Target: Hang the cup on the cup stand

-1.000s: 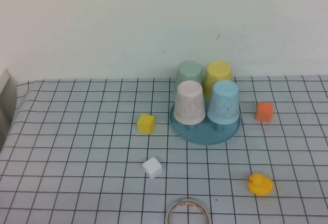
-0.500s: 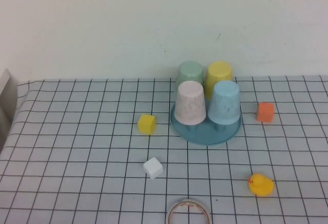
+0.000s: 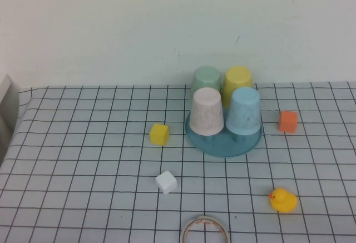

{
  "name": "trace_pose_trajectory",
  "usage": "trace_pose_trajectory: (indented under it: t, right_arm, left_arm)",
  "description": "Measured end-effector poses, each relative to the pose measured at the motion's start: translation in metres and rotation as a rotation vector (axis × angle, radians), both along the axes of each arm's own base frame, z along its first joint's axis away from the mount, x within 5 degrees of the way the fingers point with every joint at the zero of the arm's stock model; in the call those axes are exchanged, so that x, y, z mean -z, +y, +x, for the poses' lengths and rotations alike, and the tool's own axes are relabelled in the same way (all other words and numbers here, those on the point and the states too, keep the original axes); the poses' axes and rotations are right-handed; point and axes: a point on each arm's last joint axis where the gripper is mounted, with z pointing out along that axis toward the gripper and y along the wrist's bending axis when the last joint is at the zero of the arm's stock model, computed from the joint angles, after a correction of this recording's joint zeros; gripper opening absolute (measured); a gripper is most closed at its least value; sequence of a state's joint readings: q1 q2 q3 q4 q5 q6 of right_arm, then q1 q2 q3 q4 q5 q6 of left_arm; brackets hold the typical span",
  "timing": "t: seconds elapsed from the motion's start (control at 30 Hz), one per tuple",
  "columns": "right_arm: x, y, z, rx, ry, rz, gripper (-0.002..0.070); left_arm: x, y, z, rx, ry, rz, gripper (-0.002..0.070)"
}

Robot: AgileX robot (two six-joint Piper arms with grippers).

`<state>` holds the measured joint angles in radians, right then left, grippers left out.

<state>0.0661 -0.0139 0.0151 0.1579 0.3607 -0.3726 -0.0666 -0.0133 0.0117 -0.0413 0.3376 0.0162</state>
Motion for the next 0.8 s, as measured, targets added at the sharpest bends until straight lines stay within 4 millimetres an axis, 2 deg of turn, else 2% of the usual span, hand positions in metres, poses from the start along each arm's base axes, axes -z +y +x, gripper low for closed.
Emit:
trace_pose_trajectory:
  t: [0.43, 0.8]
  right_arm:
    - [0.000, -0.007, 0.001, 0.124, 0.010, 0.119, -0.0001]
    - [0.000, -0.011, 0.001, 0.192, 0.007, 0.141, -0.0001]
  left_arm:
    - [0.000, 0.000, 0.000, 0.000, 0.000, 0.000, 0.0000]
    - [0.000, 0.000, 0.000, 0.000, 0.000, 0.000, 0.0000]
